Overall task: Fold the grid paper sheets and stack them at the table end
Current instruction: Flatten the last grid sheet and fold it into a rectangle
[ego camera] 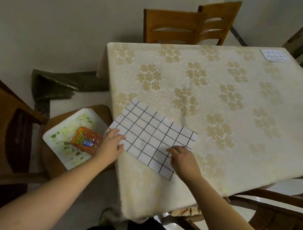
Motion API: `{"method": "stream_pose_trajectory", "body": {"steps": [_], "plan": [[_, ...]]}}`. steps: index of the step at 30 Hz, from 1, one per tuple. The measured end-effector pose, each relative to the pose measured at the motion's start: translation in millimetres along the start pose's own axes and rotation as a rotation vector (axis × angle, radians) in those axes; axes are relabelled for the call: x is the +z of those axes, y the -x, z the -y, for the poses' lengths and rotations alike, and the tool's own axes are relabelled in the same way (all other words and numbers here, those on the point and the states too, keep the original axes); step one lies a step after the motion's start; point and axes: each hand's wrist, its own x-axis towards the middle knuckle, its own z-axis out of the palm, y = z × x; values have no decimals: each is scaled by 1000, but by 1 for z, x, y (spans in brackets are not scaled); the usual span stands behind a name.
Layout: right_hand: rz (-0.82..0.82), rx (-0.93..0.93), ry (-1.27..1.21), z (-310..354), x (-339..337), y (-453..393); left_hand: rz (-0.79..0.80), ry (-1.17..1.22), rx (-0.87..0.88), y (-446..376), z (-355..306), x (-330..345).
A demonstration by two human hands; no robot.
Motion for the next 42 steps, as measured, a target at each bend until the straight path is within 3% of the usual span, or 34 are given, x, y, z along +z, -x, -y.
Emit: {"method": "stream_pose_trajectory", "body": {"steps": [5, 17, 27, 34, 42], "plan": [[65, -23, -32, -17, -6, -53, -82, -71, 14, 13, -32, 18], [341, 244, -276, -57, -3, -175, -102, -221, -205, 16, -69, 73], [390, 279, -243, -57, 1, -202, -240, -249, -209, 11, -69, 84], [361, 232, -646, -63, -9, -197, -276, -256, -174, 16, -65, 86], [351, 241, -813, -65, -19, -187, -301, -280, -161, 16, -65, 87]]}}
